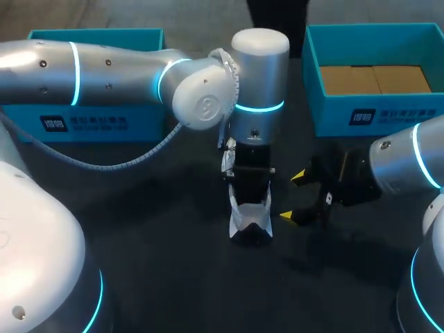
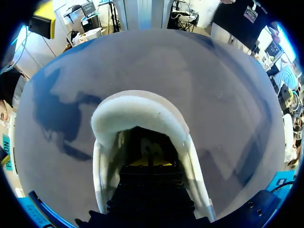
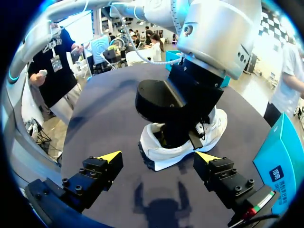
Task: Take the shoe out of the shoebox, open the shoe tongue, remove and reinsert the insole, then place the shoe into the shoebox
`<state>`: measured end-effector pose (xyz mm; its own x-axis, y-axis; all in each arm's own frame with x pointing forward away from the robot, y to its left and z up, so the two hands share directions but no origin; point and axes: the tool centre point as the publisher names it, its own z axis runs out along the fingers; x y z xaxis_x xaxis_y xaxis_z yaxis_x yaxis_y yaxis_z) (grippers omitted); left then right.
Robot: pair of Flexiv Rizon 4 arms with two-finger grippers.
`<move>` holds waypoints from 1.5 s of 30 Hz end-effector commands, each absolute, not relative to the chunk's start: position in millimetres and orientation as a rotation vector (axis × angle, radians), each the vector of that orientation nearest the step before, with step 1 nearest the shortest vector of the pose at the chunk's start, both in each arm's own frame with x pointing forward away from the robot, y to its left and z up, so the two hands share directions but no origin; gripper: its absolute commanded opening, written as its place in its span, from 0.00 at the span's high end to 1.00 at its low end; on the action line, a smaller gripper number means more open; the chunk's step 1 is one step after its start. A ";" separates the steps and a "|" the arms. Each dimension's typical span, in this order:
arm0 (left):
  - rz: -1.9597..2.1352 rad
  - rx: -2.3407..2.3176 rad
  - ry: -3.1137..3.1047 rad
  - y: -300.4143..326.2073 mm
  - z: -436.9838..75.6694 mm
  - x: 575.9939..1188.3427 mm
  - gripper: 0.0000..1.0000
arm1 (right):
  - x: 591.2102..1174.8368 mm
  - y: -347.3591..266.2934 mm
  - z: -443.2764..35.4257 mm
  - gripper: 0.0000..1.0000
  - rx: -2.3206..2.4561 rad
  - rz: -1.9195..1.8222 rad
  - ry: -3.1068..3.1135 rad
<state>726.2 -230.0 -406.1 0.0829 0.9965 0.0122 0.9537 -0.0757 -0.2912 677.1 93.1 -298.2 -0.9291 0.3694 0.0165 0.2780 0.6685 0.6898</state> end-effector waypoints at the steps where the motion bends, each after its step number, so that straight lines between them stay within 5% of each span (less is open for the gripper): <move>1: 0.278 -2.145 -1.960 -232.9 -405.7 724.3 1.00 | 676.2 93.9 -298.4 0.00 0.539 1.104 2.753; 10: 0.239 -2.210 -1.985 -231.5 -372.4 735.3 1.00 | 676.2 93.9 -298.4 0.00 0.539 1.104 2.753; 45: 0.034 -2.305 -2.061 -229.8 -386.8 736.2 1.00 | 676.2 93.9 -298.4 0.00 0.539 1.104 2.753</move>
<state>738.9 -235.5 -381.7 0.1062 0.9938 0.0314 0.9925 -0.1040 -0.0646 677.1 93.1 -298.2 -0.9291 0.3694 0.0165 0.2780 0.6685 0.6898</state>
